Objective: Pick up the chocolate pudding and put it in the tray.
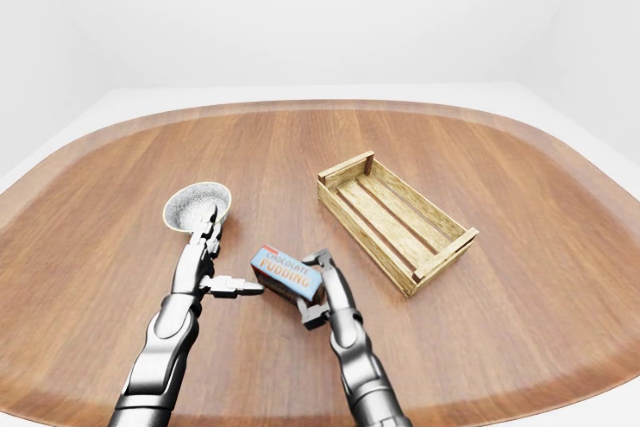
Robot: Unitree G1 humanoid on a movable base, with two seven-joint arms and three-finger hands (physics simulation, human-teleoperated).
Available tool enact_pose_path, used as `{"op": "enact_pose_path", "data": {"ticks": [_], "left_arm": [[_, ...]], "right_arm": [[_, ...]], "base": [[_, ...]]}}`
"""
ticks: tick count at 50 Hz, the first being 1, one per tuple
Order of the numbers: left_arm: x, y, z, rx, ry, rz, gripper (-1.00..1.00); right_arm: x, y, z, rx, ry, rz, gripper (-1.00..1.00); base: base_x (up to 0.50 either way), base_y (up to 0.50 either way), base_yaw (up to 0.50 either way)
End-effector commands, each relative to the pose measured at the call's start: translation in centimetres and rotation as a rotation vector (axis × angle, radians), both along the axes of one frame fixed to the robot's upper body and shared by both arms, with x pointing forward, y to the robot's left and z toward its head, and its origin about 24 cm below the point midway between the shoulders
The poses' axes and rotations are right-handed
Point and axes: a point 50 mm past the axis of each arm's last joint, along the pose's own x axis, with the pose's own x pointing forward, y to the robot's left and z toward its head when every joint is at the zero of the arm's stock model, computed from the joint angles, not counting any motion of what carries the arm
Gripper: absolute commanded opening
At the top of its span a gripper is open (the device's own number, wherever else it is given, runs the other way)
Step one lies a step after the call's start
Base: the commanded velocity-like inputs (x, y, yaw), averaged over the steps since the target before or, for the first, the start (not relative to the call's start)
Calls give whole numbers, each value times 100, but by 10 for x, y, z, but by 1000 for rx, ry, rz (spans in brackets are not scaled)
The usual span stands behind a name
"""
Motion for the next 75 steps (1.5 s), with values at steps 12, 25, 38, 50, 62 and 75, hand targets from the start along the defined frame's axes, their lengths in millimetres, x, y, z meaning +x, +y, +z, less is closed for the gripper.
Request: {"op": "enact_pose_path", "data": {"ticks": [12,25,38,50,62,75], "left_arm": [[0,1,0,-5,2,3,100],[0,1,0,-6,3,3,100],[1,1,1,-12,5,5,100],[2,2,0,-13,7,5,100],[3,2,-1,-16,9,6,100],[4,2,1,-23,14,8,100]], "right_arm": [[13,-4,54,59,-245,-35,-100],[24,-3,63,65,-276,-35,-100],[56,1,83,69,-327,-28,-100],[100,-2,119,68,-379,-31,-100],[135,-2,137,84,-323,-41,-100],[163,-2,171,31,-300,-70,-100]], "base": [[0,0,0],[0,0,0],[0,0,0],[0,0,0],[0,0,0],[0,0,0]]}}
